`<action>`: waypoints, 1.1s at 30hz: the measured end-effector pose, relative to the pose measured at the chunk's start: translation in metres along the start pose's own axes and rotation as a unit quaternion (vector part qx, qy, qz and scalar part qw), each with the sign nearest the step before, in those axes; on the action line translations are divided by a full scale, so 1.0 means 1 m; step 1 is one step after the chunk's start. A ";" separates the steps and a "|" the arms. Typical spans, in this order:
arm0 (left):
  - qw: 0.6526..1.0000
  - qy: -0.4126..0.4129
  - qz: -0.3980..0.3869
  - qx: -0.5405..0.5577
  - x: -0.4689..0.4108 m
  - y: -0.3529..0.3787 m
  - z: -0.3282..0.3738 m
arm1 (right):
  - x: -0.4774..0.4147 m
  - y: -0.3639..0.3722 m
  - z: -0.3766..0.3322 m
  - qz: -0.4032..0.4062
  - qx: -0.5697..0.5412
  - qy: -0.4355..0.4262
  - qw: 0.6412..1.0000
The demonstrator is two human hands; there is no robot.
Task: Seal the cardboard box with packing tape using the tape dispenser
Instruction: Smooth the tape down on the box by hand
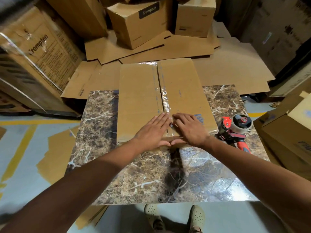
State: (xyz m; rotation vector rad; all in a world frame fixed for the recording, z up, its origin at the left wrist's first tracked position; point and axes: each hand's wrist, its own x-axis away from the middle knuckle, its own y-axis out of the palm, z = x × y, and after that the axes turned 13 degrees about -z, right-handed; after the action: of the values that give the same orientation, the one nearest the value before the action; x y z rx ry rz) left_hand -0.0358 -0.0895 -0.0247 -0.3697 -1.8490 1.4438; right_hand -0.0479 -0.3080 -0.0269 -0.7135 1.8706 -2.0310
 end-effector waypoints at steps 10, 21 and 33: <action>0.993 -0.047 0.099 0.039 0.061 0.041 -0.066 | -0.025 -0.006 -0.068 0.073 -0.015 0.067 0.995; 0.832 -0.242 0.408 0.289 0.053 0.060 -0.061 | -0.016 0.006 -0.048 0.010 0.002 0.023 1.000; 0.607 -0.323 0.461 0.561 0.039 0.051 -0.051 | 0.032 0.033 -0.004 0.295 -0.482 0.386 0.729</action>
State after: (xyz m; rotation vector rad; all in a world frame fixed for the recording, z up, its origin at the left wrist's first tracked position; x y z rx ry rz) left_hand -0.0376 -0.0125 -0.0526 -0.0997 -0.6294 3.4562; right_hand -0.0810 -0.3256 -0.0548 0.6946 3.0706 -0.8279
